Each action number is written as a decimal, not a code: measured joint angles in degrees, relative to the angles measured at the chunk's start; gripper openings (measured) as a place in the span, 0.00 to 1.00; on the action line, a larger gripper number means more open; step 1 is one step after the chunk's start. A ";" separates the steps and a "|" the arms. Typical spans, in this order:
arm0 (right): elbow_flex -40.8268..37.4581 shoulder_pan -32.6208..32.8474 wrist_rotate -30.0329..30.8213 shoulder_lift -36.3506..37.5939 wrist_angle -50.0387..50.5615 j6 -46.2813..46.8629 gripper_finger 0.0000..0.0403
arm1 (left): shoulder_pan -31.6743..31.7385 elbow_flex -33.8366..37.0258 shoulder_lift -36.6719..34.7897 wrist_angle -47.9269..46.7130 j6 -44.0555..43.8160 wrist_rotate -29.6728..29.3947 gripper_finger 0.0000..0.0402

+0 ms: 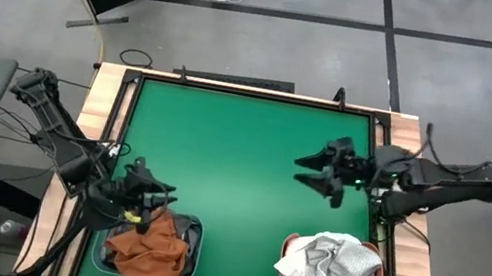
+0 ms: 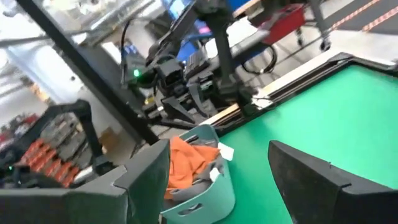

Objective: Sort towels by color in basket
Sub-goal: Return to Home Position

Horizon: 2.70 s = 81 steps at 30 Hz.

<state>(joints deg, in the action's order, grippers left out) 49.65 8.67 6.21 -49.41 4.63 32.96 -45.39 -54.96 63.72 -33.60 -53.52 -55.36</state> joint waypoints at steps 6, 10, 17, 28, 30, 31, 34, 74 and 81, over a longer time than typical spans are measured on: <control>-9.34 -4.54 1.52 11.98 -0.82 3.04 0.73 | 5.68 0.40 -0.03 -3.51 -0.91 -0.47 0.24; -14.16 -7.05 1.50 16.43 -1.29 5.69 0.73 | 11.66 5.84 -1.53 9.44 6.98 5.40 0.18; -17.91 -7.90 1.46 19.78 -2.06 6.57 0.73 | 26.36 16.46 -2.02 40.91 20.34 29.57 0.09; -19.09 -10.31 5.15 30.68 10.21 8.61 0.73 | 40.45 26.33 -8.21 48.08 22.64 43.59 0.01; -19.09 -10.77 5.85 33.39 11.88 8.58 0.73 | 41.08 29.99 -10.48 50.40 20.85 43.73 0.00; -19.09 -11.07 6.01 34.76 12.65 8.44 0.73 | 41.28 32.27 -11.52 52.01 19.56 43.70 0.00; -19.09 -11.92 7.47 38.47 14.25 7.73 0.73 | 41.30 39.18 -14.79 58.54 15.65 43.63 0.00; -44.40 -15.15 7.34 49.27 -6.79 10.14 0.73 | 46.67 44.92 -62.64 23.18 9.70 42.71 0.00; -49.16 -15.26 7.25 49.21 -18.47 10.06 0.73 | 46.66 52.19 -62.79 40.48 10.29 42.62 0.00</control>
<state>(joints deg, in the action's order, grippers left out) 0.49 -6.58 13.46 -0.20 -13.85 43.02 1.27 -2.77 0.93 6.88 -43.23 -12.74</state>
